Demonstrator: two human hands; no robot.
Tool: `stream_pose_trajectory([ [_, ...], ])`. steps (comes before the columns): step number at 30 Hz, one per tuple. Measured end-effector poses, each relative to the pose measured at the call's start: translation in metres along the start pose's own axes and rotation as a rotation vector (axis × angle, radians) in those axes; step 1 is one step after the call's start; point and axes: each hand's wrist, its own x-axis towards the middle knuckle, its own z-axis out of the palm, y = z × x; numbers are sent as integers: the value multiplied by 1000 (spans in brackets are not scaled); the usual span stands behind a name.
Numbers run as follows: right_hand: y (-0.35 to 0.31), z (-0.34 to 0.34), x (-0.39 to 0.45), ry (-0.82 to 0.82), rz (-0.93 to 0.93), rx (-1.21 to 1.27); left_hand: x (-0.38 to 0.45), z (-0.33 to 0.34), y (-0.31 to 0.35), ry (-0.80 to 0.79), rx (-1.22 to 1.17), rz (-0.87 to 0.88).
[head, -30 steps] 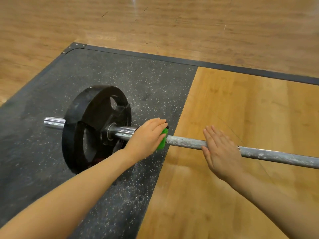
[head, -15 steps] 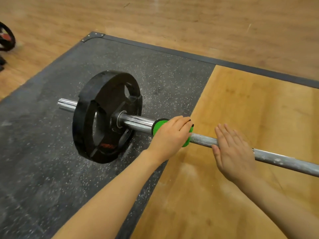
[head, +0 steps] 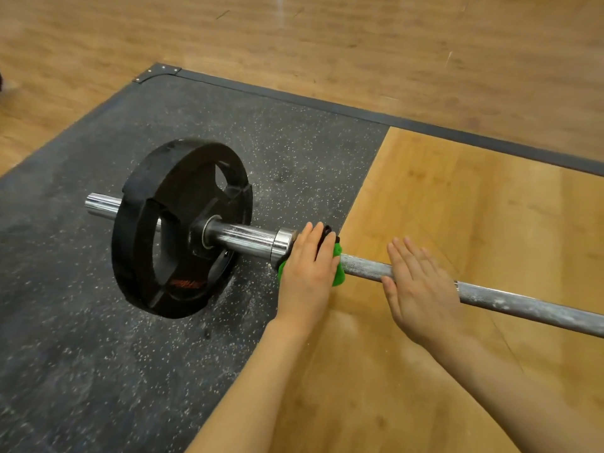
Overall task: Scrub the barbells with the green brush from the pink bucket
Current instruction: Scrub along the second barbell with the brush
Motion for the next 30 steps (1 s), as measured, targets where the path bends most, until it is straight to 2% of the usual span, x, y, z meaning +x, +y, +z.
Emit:
stream_pose_trajectory([
  [3, 0, -1, 1, -18, 3, 5, 6, 3, 0, -23, 14, -1],
  [10, -1, -3, 2, -32, 13, 4, -25, 7, 9, 60, -132, -137],
  [19, 2, -5, 3, -45, 16, 38, 10, 12, 4, 19, 5, -29],
  [25, 45, -13, -12, -8, 238, -28, 9, 20, 10, 95, 17, -46],
  [30, 48, -8, -14, -8, 247, -35, 7, 31, 38, 83, -44, 58],
])
